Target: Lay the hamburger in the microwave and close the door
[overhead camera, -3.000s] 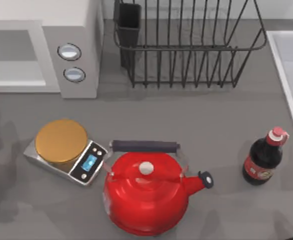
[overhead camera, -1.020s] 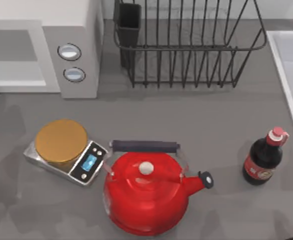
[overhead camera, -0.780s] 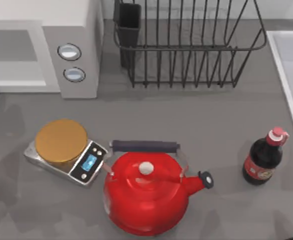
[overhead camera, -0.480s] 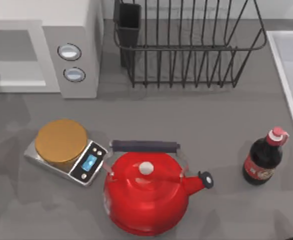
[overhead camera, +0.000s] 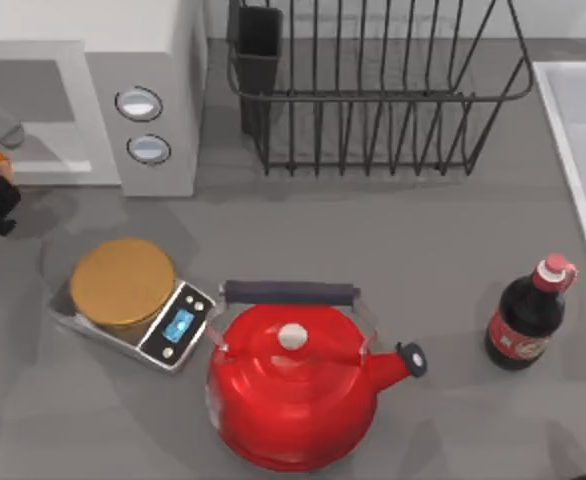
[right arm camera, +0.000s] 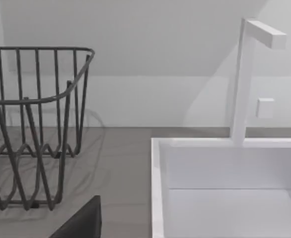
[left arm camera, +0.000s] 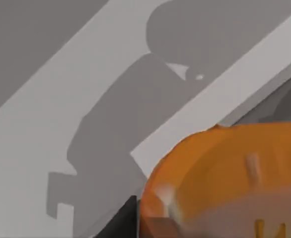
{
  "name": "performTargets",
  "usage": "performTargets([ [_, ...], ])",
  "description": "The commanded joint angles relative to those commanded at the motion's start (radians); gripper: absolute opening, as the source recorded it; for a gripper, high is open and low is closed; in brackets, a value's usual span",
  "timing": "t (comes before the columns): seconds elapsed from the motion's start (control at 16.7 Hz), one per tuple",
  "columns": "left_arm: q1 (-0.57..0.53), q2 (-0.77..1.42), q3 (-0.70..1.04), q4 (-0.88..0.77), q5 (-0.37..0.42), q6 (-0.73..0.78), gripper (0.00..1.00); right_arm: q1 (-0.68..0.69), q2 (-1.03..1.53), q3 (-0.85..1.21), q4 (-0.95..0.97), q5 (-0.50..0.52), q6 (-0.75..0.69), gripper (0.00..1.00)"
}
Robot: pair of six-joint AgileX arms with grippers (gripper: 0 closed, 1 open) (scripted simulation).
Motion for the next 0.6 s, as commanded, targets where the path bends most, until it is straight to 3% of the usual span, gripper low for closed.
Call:
performTargets([
  [0.36,0.013,0.112,-0.149,0.609,0.052,-0.421,0.00,0.000,0.000,0.000,0.000,0.000,0.000,1.00],
  [0.6,0.041,0.160,-0.229,0.892,0.058,-0.658,0.00,0.000,0.000,0.000,0.000,0.000,0.000,1.00],
])
